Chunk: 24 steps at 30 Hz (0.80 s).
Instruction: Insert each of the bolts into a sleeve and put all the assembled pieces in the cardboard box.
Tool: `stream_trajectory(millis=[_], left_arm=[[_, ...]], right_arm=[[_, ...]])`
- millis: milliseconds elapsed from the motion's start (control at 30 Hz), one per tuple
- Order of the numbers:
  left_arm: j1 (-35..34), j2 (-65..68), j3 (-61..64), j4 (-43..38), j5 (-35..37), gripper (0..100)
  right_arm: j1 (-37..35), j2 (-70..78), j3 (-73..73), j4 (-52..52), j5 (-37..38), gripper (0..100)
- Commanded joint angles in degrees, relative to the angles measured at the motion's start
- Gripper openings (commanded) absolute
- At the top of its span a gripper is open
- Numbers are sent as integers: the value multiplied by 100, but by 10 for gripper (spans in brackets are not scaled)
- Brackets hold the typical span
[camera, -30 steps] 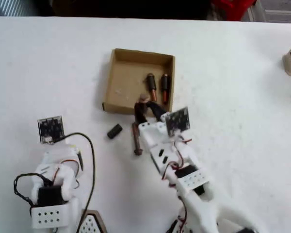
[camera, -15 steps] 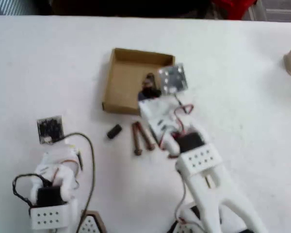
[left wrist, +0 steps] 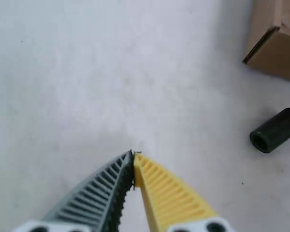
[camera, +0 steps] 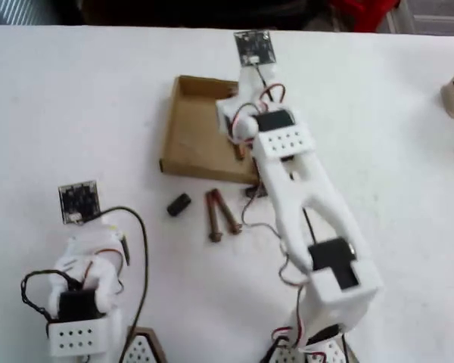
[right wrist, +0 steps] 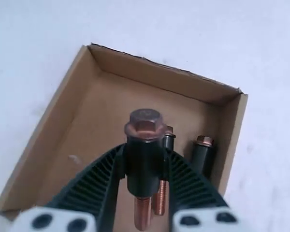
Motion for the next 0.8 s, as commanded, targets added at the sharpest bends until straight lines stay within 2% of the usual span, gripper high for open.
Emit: stream_trajectory(millis=[0, 167, 433, 633, 767], left_arm=[[-84, -66, -9, -44, -44, 23], [-84, -66, -9, -44, -44, 23], [-84, -66, -9, -44, -44, 23], [-84, -66, -9, -53, -44, 23], [-84, -66, -9, -62, -44, 23]], right_arm=[[215, 664, -976, 4, 97, 18], [312, 1763, -1837, 189, 870, 18], [382, 3046, -3710, 1560, 932, 25], [347, 3653, -5116, 2747, 879, 182], [338, 3811, -5855, 3222, 879, 190]])
